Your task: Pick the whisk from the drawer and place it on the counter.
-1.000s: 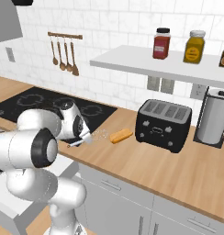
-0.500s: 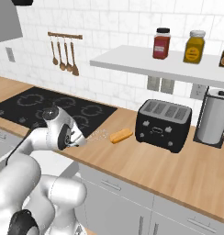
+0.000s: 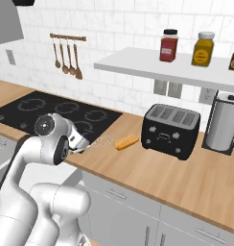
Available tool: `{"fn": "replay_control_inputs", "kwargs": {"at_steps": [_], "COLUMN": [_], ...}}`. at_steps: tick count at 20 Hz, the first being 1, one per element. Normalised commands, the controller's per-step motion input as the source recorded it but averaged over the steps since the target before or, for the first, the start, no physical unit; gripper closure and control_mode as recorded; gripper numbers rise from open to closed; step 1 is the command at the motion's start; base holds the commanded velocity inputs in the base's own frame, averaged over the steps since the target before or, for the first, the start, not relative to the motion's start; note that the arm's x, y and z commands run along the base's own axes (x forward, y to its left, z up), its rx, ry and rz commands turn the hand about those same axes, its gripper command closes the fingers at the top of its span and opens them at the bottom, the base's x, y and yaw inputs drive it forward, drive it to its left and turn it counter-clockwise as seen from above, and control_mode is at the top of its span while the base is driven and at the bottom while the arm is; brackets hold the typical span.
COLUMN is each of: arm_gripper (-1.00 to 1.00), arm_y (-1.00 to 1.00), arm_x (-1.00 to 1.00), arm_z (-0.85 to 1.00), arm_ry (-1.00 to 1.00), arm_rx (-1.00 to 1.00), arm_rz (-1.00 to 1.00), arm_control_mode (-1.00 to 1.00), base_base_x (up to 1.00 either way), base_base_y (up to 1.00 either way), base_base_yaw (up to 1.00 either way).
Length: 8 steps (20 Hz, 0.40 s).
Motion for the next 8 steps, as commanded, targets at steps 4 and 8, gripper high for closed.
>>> {"fn": "replay_control_inputs", "kwargs": {"at_steps": [4,8], "arm_gripper": [-1.0,-1.0], "arm_y": [-0.11,-0.14], "arm_x": [-0.01,0.0], "arm_z": [0.07,0.0], "arm_ry": [-0.01,0.0], "arm_rx": [0.07,0.09], "arm_rz": [0.01,0.0], "arm_control_mode": [-1.0,-1.0], "base_base_x": [0.0,0.0], "base_base_y": [0.0,0.0], "base_base_yaw": [0.0,0.0]}}
